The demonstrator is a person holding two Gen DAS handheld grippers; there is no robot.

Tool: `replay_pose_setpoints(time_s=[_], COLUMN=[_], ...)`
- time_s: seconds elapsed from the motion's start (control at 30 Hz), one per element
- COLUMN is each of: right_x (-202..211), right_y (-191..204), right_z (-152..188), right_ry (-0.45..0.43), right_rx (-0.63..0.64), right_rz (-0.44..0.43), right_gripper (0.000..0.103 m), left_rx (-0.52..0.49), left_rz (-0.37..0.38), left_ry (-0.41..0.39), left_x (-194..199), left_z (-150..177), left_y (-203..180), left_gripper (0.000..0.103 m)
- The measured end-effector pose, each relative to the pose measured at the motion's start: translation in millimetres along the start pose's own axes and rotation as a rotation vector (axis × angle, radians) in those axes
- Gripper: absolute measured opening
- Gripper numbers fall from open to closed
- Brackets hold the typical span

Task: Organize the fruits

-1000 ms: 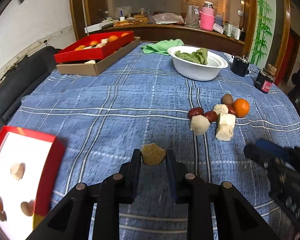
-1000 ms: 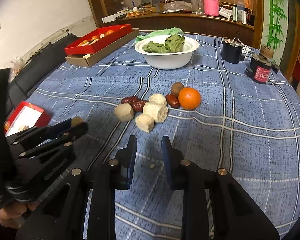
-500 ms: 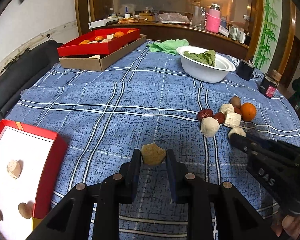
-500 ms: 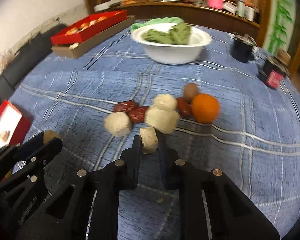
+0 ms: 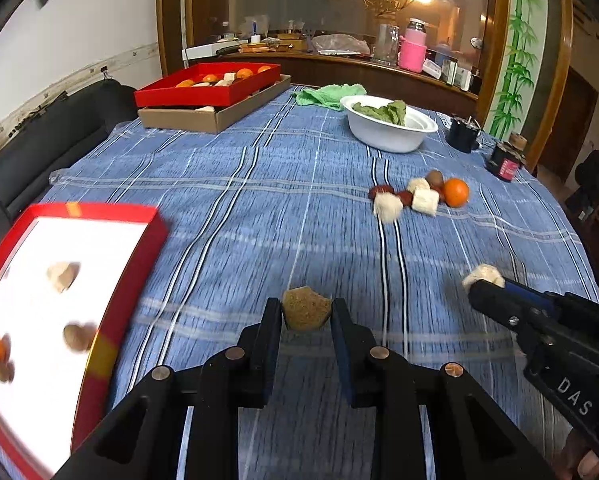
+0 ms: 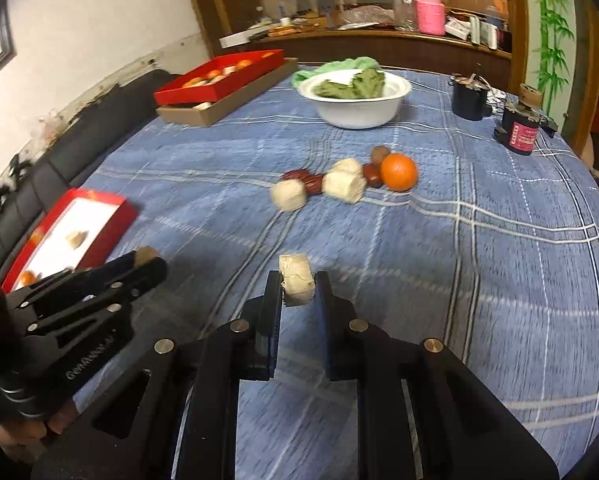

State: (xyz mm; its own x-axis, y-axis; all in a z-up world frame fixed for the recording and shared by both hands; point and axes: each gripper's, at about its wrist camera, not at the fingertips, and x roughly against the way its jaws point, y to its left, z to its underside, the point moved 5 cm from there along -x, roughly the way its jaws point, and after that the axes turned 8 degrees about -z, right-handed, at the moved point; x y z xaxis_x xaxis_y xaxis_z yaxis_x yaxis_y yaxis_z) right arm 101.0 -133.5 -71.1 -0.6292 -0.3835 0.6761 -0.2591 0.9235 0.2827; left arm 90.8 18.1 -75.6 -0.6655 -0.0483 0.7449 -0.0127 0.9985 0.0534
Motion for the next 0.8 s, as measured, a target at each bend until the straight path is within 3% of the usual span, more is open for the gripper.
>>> replay_pose_setpoints(time_s=[0.27, 0.8], right_x=[7.9, -5.3], right_y=[44.1, 148.5], right_z=[23.6, 27.9], right_ry=[0.021, 0.035], right_rx=[0.061, 0.203], right_rz=[-0.064, -0.198], right_gripper=[0.015, 0.015], left_rx=[0.046, 0.25], left_rz=[-0.028, -0.219], left_ry=[0.001, 0.012], left_x=[34.0, 55.8], left_z=[31.9, 52.0], left_y=[35.9, 170.5], left_gripper=[0.024, 0.024])
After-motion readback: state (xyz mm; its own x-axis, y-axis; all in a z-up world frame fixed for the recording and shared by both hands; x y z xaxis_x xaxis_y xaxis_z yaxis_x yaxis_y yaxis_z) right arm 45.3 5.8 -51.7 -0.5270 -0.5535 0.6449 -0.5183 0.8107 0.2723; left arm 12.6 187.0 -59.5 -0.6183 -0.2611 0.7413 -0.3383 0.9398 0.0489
